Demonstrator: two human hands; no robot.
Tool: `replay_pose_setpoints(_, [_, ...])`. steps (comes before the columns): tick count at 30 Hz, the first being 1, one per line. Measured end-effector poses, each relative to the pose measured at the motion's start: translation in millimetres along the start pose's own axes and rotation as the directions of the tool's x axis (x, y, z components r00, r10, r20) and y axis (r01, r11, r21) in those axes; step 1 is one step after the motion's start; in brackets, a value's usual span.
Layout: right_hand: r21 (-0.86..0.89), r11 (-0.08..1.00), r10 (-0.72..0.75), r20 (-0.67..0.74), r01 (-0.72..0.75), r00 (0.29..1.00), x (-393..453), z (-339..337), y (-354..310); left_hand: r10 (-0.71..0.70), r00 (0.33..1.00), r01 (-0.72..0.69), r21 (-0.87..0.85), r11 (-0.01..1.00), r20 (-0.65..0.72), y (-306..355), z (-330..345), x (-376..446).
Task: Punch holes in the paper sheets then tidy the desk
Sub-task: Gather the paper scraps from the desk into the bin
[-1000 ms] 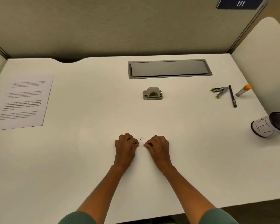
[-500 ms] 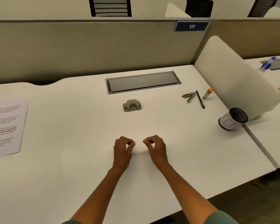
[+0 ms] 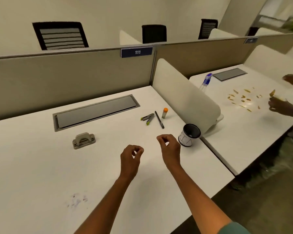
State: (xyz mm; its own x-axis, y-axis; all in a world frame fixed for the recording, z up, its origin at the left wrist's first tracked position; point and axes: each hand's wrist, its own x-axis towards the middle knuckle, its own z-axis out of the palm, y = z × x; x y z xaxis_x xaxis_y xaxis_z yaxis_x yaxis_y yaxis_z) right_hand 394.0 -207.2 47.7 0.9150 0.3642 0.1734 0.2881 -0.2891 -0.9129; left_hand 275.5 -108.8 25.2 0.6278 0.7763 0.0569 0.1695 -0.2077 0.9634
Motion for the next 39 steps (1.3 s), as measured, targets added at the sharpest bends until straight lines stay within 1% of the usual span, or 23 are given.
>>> replay_pose_setpoints(4, [-0.037,0.999,0.004,-0.122,-0.009,0.992,53.4,-61.6,24.9,0.058,0.996,-0.059,0.004,0.998,0.062,30.1,75.0,18.8])
replay_pose_setpoints(7, [-0.126,0.992,-0.024,-0.164,0.003,0.986,85.7,-96.1,44.0,0.113,0.988,-0.116,0.025,0.993,0.108,47.7,126.3,34.6])
replay_pose_setpoints(10, [-0.214,0.977,-0.030,-0.143,-0.001,0.989,110.6,-117.1,62.7,0.131,0.981,-0.143,0.076,0.987,0.146,57.0,168.7,50.8])
replay_pose_setpoints(15, [-0.365,0.929,-0.071,-0.008,0.063,0.997,135.2,-127.2,85.4,0.132,0.976,-0.166,0.204,0.965,0.172,58.8,210.0,71.0])
replay_pose_setpoints(18, [-0.419,0.904,-0.077,0.035,0.085,0.996,144.0,-127.7,94.2,0.129,0.979,-0.167,0.259,0.951,0.158,55.4,221.6,78.5])
replay_pose_setpoints(23, [-0.471,0.877,-0.073,0.067,0.096,0.995,153.0,-129.7,105.9,0.106,0.981,-0.157,0.342,0.926,0.163,50.9,234.5,87.9])
replay_pose_setpoints(28, [-0.540,0.835,-0.043,0.132,0.108,0.990,156.7,-133.7,112.3,0.117,0.977,-0.177,0.376,0.910,0.177,54.5,247.3,92.8])
replay_pose_setpoints(31, [-0.549,0.828,-0.020,0.176,0.115,0.984,155.6,-135.9,112.6,0.089,0.977,-0.160,0.388,0.908,0.195,52.3,250.4,95.0])
replay_pose_setpoints(33, [-0.540,0.836,-0.008,0.167,0.098,0.986,155.0,-137.0,111.9,0.076,0.977,-0.145,0.366,0.919,0.198,49.3,249.4,96.5])
replay_pose_setpoints(35, [-0.540,0.837,-0.011,0.146,0.089,0.989,154.3,-137.3,111.5,0.096,0.978,-0.155,0.338,0.928,0.183,46.0,245.4,98.1])
replay_pose_setpoints(39, [-0.515,0.852,-0.075,0.066,0.098,0.995,153.3,-137.8,108.9,0.160,0.981,-0.185,0.281,0.942,0.110,40.0,228.9,101.3])
